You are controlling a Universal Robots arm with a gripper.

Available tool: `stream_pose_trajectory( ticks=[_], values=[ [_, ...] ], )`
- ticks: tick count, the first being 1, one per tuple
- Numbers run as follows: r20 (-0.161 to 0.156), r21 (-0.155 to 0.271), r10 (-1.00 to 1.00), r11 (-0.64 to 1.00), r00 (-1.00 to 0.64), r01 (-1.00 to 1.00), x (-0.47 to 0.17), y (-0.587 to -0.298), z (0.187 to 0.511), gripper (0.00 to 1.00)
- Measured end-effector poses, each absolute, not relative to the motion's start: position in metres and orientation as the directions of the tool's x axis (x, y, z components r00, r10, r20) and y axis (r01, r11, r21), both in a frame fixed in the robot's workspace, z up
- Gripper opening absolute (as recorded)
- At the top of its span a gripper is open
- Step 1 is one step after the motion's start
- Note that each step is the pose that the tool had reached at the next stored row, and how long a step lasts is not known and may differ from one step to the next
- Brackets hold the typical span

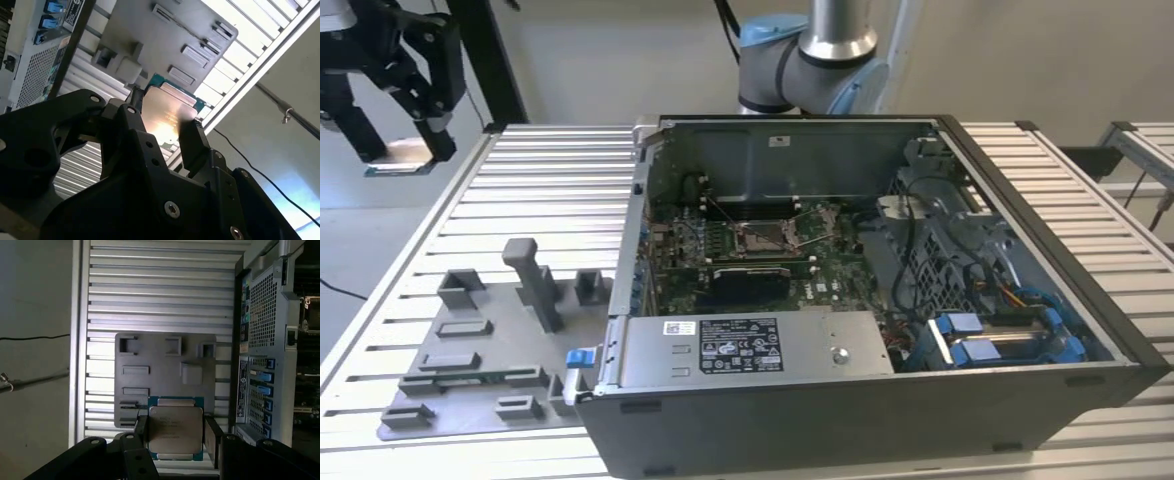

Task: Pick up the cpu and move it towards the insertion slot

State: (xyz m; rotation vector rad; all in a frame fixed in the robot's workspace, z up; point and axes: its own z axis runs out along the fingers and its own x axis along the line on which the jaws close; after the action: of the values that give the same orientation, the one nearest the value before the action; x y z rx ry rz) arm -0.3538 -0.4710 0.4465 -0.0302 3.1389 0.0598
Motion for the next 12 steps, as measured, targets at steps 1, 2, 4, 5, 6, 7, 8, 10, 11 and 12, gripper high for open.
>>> stream_pose_trajectory(
  ticks=[1,2,4,5,6,7,8,10,11,12],
  values=[
    [-0.002,0.038,-0.019,0.999,-1.000,-0.019,-0.351,-0.471,0.447,0.00],
    [-0.002,0.038,-0.019,0.999,-1.000,-0.019,-0.348,-0.471,0.448,0.00],
    [-0.002,0.038,-0.019,0.999,-1.000,-0.019,-0.342,-0.471,0.449,0.00],
    [-0.002,0.038,-0.019,0.999,-1.000,-0.019,-0.340,-0.471,0.449,0.00],
    [-0.002,0.038,-0.019,0.999,-1.000,-0.019,-0.337,-0.471,0.450,0.00],
    [-0.002,0.038,-0.019,0.999,-1.000,-0.019,-0.334,-0.471,0.450,0.00],
    [-0.002,0.038,-0.019,0.999,-1.000,-0.019,-0.331,-0.471,0.451,0.00],
    [-0.002,0.038,-0.019,0.999,-1.000,-0.019,-0.326,-0.471,0.452,0.00],
    [-0.002,0.038,-0.019,0.999,-1.000,-0.019,-0.323,-0.471,0.452,0.00],
    [-0.002,0.038,-0.019,0.999,-1.000,-0.019,-0.321,-0.471,0.453,0.00]
  ],
)
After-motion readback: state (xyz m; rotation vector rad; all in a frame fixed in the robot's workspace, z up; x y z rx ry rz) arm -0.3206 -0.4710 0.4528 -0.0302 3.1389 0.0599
